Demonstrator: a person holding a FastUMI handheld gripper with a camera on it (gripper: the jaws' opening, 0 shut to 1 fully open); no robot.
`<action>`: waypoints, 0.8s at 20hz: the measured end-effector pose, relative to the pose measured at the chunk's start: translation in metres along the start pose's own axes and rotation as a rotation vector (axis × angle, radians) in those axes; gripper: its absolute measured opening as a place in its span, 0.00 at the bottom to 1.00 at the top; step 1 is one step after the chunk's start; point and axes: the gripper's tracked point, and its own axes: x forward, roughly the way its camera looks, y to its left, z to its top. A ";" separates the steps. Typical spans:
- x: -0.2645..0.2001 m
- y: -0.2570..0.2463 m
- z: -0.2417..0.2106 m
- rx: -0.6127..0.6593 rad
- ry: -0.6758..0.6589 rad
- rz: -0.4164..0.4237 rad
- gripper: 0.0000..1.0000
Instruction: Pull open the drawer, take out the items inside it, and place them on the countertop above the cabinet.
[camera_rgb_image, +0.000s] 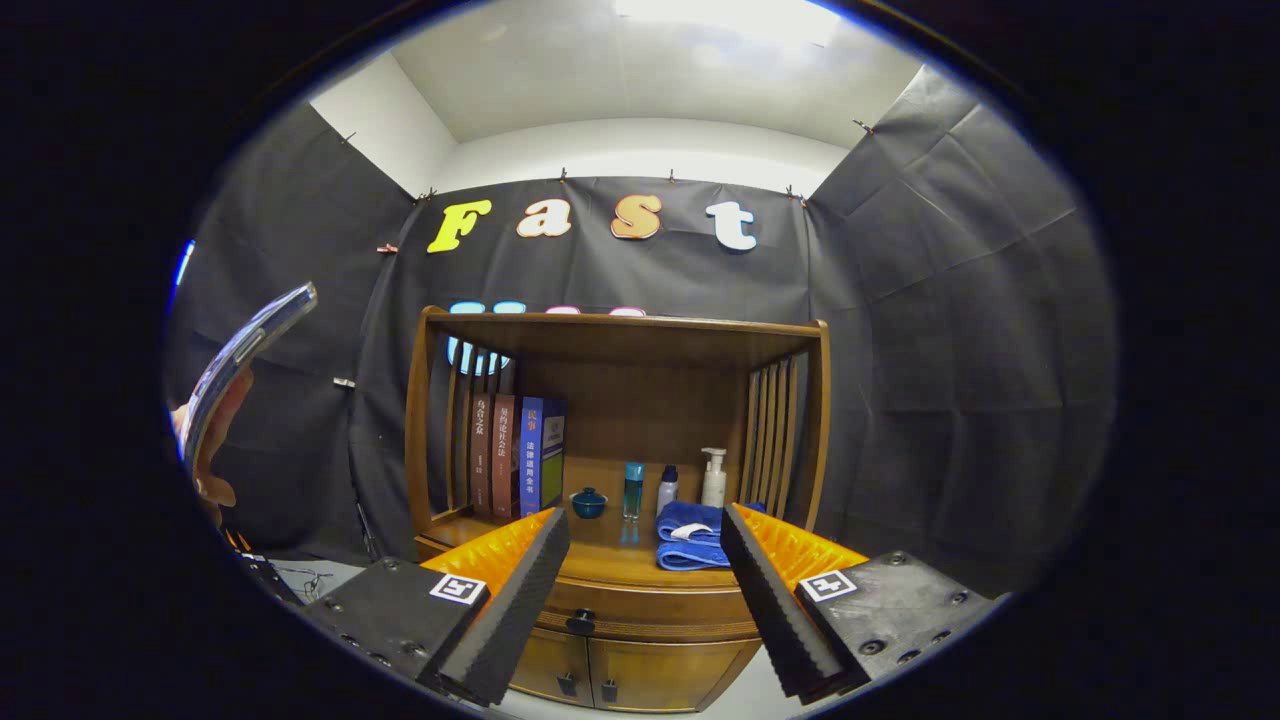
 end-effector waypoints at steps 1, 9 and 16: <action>0.001 0.003 0.000 0.000 0.001 0.006 0.98; 0.005 0.014 -0.005 -0.006 0.017 0.029 0.98; 0.016 0.032 -0.024 -0.007 0.034 0.050 0.98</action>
